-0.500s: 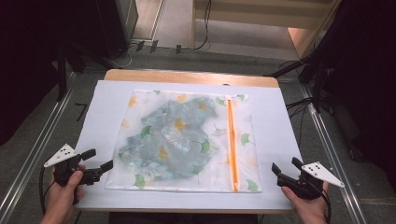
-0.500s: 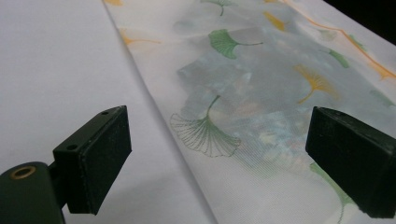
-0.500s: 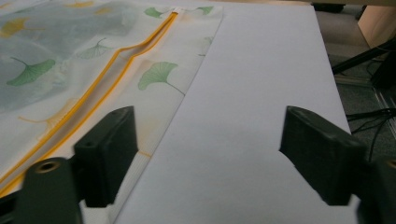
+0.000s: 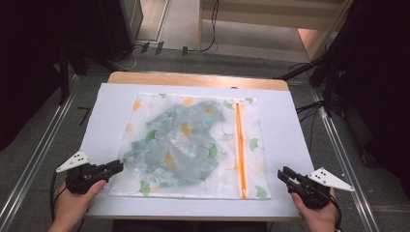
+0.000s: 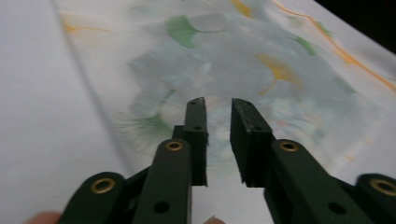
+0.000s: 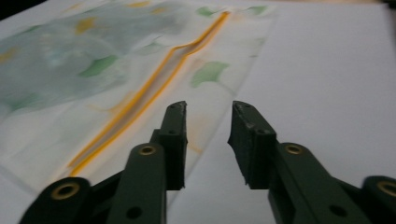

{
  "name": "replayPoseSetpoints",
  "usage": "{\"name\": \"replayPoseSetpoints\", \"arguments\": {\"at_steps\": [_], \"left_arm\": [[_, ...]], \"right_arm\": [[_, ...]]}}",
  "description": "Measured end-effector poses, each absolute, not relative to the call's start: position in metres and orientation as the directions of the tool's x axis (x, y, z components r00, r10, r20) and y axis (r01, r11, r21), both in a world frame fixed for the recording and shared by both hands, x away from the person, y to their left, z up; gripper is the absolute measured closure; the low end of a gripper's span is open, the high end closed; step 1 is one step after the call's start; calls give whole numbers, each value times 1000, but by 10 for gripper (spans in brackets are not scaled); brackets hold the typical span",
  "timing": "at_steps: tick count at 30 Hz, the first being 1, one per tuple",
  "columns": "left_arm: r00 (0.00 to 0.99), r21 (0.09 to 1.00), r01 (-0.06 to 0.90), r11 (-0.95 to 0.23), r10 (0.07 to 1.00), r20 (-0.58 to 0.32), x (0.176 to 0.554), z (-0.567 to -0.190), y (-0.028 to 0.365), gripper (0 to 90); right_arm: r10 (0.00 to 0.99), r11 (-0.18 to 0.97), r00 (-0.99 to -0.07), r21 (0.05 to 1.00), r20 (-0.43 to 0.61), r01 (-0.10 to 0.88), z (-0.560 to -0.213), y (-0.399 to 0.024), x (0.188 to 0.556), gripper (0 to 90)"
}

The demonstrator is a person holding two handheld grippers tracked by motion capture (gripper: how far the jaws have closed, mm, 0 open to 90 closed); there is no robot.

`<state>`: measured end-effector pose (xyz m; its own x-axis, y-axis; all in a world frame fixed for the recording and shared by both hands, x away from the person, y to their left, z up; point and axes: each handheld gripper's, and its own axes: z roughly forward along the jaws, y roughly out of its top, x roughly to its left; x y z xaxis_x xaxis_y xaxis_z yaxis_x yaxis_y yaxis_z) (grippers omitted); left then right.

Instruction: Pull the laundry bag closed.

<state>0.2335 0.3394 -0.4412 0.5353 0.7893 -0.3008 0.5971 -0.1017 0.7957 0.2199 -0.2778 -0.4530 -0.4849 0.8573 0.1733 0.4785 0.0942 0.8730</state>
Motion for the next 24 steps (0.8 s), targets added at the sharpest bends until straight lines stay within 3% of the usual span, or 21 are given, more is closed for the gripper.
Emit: {"name": "replayPoseSetpoints", "arguments": {"at_steps": [3, 6, 24], "left_arm": [[562, 784, 605, -139, 772, -297, 235, -440, 325, 888], [591, 784, 595, -178, 758, -277, 236, -439, 311, 900], [680, 755, 589, -289, 681, -270, 246, -445, 230, 900]], "right_arm": [[850, 132, -506, 869, 149, 478, -453, -270, 219, 869], [839, 140, -522, 865, 154, 481, -451, -263, 218, 900], [790, 232, -598, 835, 137, 499, -453, -230, 213, 900]]}}
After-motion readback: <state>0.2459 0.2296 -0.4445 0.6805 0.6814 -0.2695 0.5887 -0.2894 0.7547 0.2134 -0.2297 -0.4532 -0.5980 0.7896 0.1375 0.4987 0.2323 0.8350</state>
